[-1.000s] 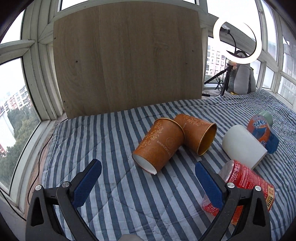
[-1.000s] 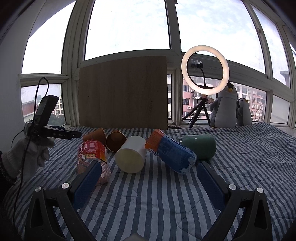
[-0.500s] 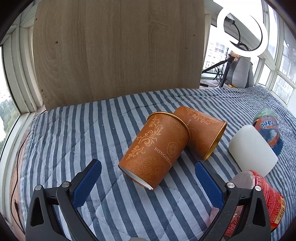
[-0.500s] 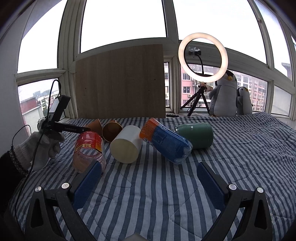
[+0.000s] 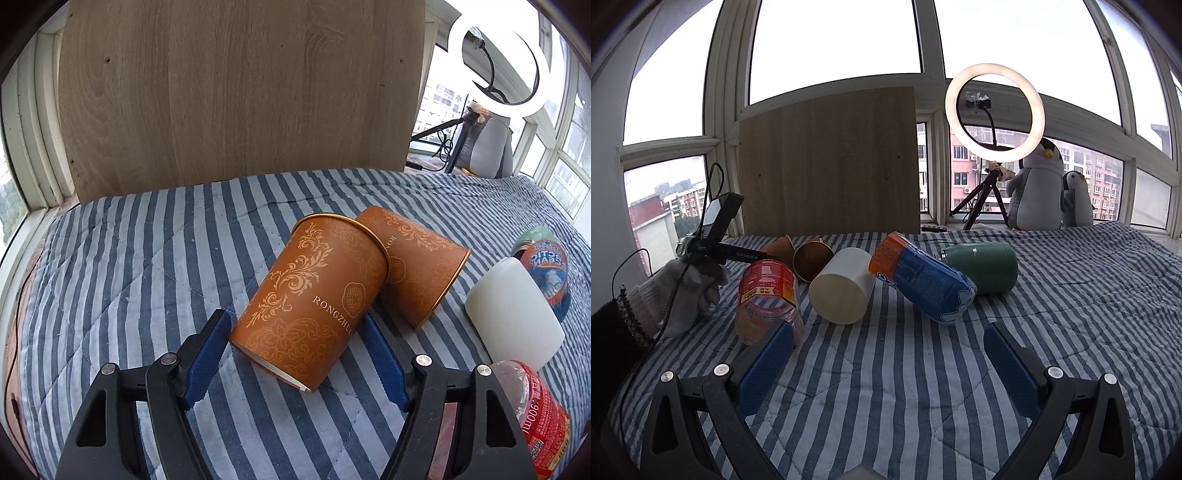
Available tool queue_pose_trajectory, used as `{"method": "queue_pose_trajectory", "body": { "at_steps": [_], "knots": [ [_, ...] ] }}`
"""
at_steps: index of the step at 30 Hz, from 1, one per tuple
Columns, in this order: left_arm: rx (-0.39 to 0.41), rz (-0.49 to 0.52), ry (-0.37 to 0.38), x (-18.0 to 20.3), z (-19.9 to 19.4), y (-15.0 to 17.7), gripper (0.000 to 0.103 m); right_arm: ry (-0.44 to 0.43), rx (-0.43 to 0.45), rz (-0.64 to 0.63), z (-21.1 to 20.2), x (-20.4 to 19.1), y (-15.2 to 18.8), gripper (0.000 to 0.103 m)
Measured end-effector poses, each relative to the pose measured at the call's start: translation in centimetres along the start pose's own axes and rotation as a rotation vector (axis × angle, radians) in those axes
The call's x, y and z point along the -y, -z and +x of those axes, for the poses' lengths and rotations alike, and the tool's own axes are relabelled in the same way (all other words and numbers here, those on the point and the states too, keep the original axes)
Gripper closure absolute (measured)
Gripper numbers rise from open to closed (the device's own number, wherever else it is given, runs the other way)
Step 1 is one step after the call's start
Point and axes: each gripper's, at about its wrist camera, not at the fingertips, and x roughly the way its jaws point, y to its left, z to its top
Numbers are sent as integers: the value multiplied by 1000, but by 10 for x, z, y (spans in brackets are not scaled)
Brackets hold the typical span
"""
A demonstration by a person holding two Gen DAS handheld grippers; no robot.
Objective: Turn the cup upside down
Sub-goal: 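Move the left tool toward the lying orange-brown paper cup, fingers around its body, then close the left tool on the orange-brown cup and lift it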
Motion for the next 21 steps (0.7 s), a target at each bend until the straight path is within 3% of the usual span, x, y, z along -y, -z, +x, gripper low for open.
{"method": "queue_pose_trajectory", "body": {
  "at_steps": [4,12,21],
  "knots": [
    [34,-37,-32,-8,-9,1,34,13,13,3,-3,2,2,1],
    [65,-80,-58,-26,-36,16,36,-1,3,21,-1,7,5,1],
    [175,-155,-53,-44,-116,57,37,-8,27,13,-6,3,6,1]
  ]
}}
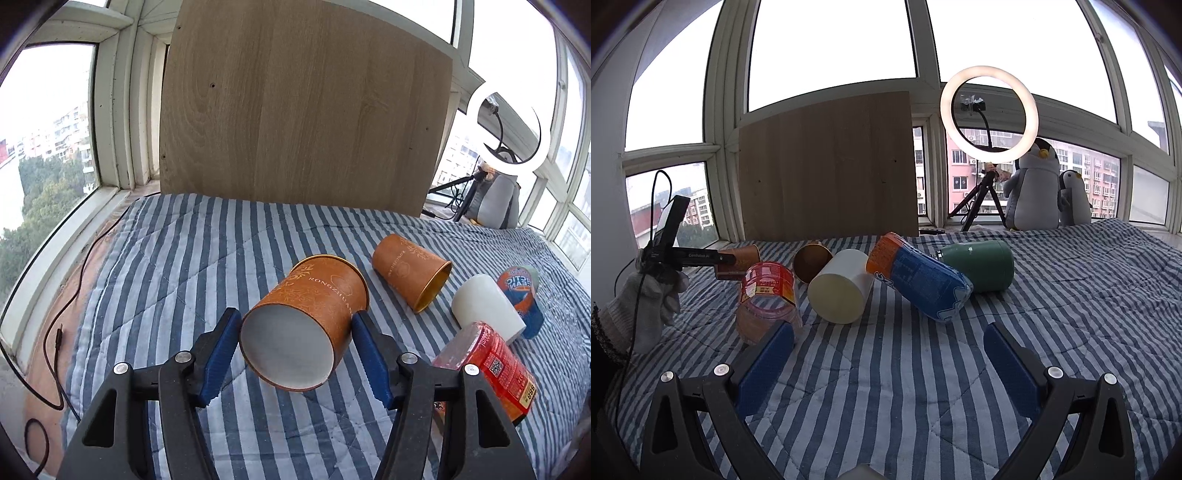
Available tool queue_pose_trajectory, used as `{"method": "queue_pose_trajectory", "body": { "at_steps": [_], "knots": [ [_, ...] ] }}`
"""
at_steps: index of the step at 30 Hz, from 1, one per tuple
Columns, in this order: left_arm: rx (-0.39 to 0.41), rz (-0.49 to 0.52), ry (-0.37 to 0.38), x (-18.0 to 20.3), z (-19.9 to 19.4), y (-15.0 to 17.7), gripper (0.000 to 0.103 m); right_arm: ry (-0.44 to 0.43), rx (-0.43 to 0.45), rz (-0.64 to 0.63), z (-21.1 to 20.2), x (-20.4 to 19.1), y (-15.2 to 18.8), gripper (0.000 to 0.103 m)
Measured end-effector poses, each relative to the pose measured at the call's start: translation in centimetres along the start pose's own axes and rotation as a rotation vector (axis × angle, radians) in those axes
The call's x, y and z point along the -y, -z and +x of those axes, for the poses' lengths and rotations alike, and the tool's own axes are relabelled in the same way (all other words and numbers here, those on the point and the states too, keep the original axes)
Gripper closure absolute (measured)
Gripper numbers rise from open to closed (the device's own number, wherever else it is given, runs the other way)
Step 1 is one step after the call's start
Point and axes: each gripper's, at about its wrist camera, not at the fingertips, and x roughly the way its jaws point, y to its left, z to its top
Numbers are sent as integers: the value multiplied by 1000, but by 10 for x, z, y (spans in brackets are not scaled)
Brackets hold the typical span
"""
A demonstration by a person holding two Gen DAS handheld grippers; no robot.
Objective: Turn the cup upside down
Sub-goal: 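Close the left tool on the orange-brown cup and lift it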
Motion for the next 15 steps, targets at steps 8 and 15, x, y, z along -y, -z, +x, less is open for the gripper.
{"method": "queue_pose_trajectory", "body": {
  "at_steps": [8,15],
  "knots": [
    [70,7,22,6,-76,30,38,-30,7,12,-7,-2,5,1],
    [164,60,128,60,-137,37,38,-19,28,2,-20,1,9,1]
  ]
}}
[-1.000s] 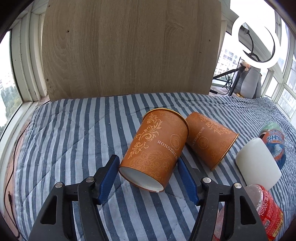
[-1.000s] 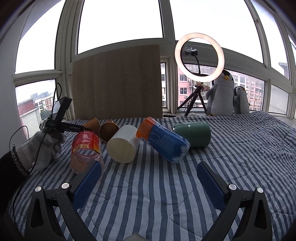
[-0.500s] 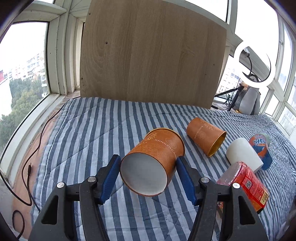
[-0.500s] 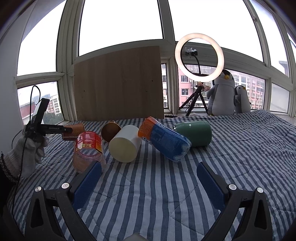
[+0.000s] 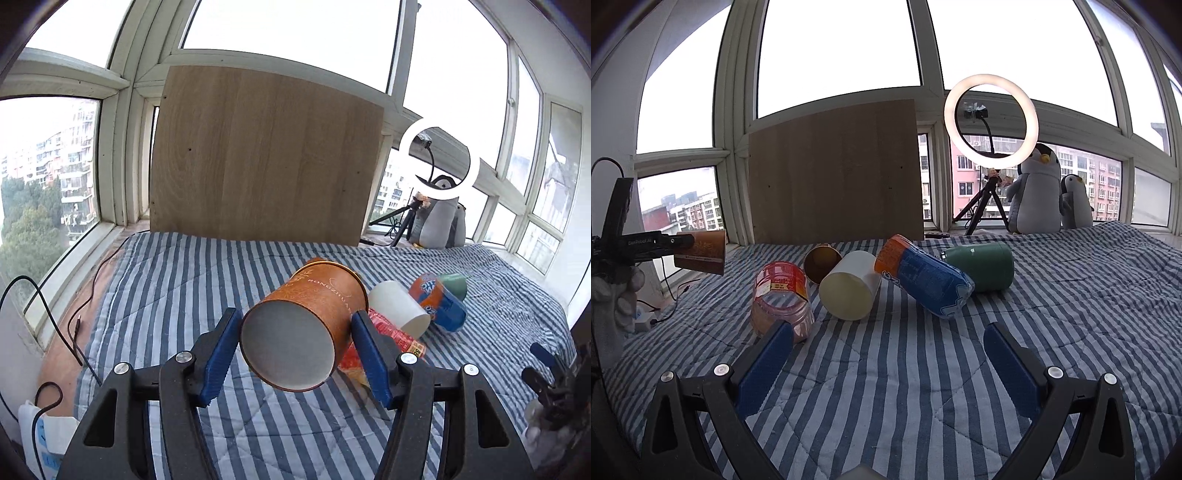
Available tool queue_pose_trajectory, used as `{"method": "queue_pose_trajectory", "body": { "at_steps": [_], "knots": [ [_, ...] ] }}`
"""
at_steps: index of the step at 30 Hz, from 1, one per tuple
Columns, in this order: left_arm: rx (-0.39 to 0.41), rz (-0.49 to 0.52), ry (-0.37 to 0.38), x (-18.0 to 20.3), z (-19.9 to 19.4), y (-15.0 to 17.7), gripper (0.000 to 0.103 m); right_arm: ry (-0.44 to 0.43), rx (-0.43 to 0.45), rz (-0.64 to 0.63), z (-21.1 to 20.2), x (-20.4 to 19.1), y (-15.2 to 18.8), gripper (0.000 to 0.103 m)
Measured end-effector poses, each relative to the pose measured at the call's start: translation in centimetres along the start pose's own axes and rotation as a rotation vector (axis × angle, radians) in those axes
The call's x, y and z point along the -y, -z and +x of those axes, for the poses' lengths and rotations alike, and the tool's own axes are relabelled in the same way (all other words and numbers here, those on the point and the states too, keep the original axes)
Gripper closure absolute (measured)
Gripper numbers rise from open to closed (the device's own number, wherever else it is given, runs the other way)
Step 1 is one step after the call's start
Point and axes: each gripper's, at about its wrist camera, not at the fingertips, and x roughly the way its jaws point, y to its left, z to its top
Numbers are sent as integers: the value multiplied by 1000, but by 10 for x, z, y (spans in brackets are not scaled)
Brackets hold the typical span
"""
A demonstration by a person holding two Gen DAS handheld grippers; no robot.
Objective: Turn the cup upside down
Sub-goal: 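Close the left tool on the orange-brown cup and lift it, then carry the cup with the left tool and rotate it rim-down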
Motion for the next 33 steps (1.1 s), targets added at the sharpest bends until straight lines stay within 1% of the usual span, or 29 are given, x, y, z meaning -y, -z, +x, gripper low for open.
{"method": "queue_pose_trajectory", "body": {
  "at_steps": [3,6,9,12,15,17,18,21,24,26,27,28,31,33],
  "knots": [
    [-4,32,71,42,-2,4,38,14,8,11,-8,8,1,1],
    [-52,80,147,88,11,14,38,27,5,27,-13,20,1,1],
    [-92,123,203,136,31,28,38,43,-2,41,-18,32,3,1],
    [-134,155,248,175,50,45,38,66,-2,42,-25,44,6,1],
    [-186,193,275,208,66,64,38,83,-3,48,-30,56,9,1],
    [-209,210,276,221,73,77,38,91,-6,53,-33,63,11,1],
    [-220,234,276,227,77,83,38,94,-9,55,-33,66,12,1],
    [-246,278,269,240,84,98,38,96,-20,58,-34,73,15,1],
    [-260,316,273,242,80,106,37,96,-25,55,-34,77,15,1],
    [-292,337,279,241,77,110,28,79,-30,53,-33,76,14,1],
    [-293,344,275,238,74,112,16,73,-32,48,-33,74,13,1],
    [-289,351,267,228,66,113,10,65,-35,40,-32,72,12,1],
    [-268,362,251,206,45,113,10,34,-46,-5,-31,61,8,1],
    [-244,333,240,185,32,110,10,16,-66,-52,-30,49,5,1]
  ]
}}
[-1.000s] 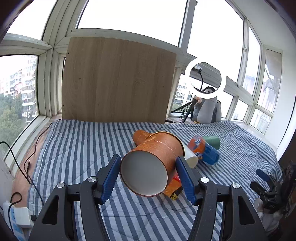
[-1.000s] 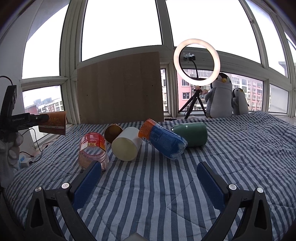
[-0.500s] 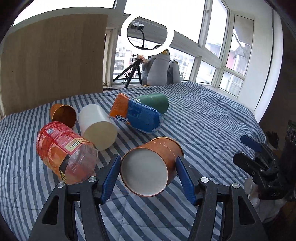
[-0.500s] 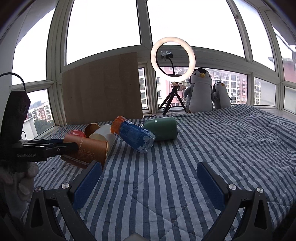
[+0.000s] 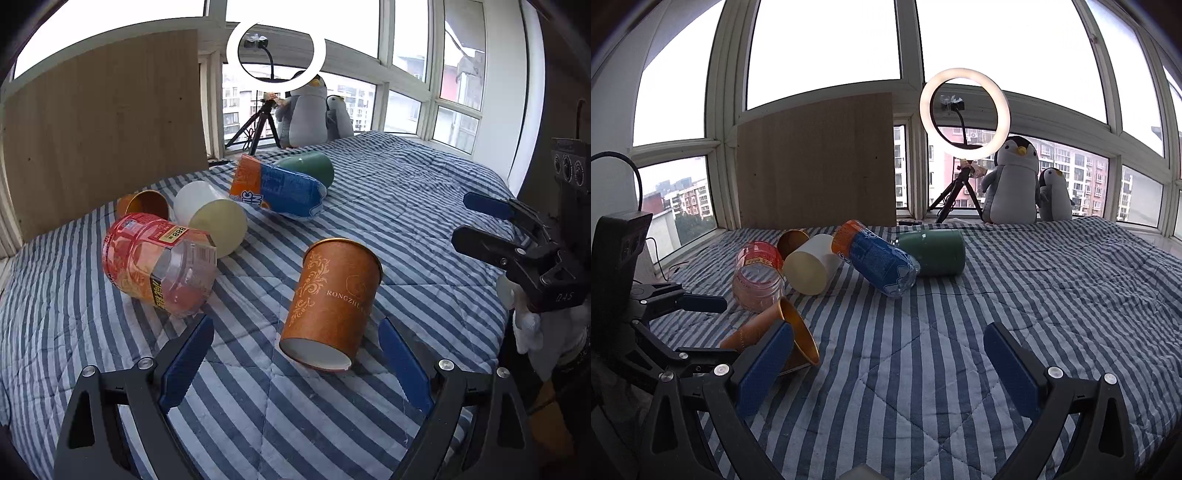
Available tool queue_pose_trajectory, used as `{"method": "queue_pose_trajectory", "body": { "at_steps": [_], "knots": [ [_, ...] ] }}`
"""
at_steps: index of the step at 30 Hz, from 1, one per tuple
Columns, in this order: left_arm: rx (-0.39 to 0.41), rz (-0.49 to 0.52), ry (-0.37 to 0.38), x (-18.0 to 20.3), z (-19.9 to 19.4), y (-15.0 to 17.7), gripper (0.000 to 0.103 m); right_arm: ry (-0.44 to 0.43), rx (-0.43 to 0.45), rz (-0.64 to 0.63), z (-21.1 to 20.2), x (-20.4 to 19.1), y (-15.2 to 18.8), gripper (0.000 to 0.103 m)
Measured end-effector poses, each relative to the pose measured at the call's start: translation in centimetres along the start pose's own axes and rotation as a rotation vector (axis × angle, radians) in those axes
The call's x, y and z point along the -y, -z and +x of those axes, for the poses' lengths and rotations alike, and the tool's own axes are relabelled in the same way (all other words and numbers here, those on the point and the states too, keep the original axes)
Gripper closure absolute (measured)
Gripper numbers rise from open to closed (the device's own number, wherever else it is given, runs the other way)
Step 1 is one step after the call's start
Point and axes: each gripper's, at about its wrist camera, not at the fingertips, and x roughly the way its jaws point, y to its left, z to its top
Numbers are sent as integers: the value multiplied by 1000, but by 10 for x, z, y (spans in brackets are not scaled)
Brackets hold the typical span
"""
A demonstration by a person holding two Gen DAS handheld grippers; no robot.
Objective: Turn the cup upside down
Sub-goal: 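Carry the cup with the left tool and rotate it rim-down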
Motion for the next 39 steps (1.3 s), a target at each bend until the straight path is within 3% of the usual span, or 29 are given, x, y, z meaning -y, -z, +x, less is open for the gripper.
{"method": "queue_pose_trajectory", "body": {
  "at_steps": [6,8,9,11,13,19,24,27,32,39],
  "knots": [
    [79,-10,-76,-35,-39,20,7,-121,-208,-45,18,-37,-12,1],
    [86,-24,-83,-48,-47,27,7,-141,-234,-111,21,-56,-13,2],
    [85,-36,-79,-53,-48,30,7,-128,-246,-174,22,-68,-13,2],
    [77,-53,-60,-64,-51,38,7,-102,-272,-300,26,-90,-12,17],
    [73,-69,-51,-74,-55,44,7,-90,-298,-441,28,-110,-10,23],
    [81,-115,-47,-99,-64,51,7,-67,-362,-857,32,-147,-2,24],
    [91,-134,-56,-113,-69,49,7,-104,-453,-1106,46,-170,19,25],
    [90,-144,-68,-121,-65,45,7,-63,-465,-1261,60,-181,37,26],
    [79,-178,-50,-130,-57,40,7,-11,-442,-1367,80,-185,48,32],
    [78,-182,-46,-128,-48,36,7,-12,-414,-1372,97,-189,45,35]
  ]
}}
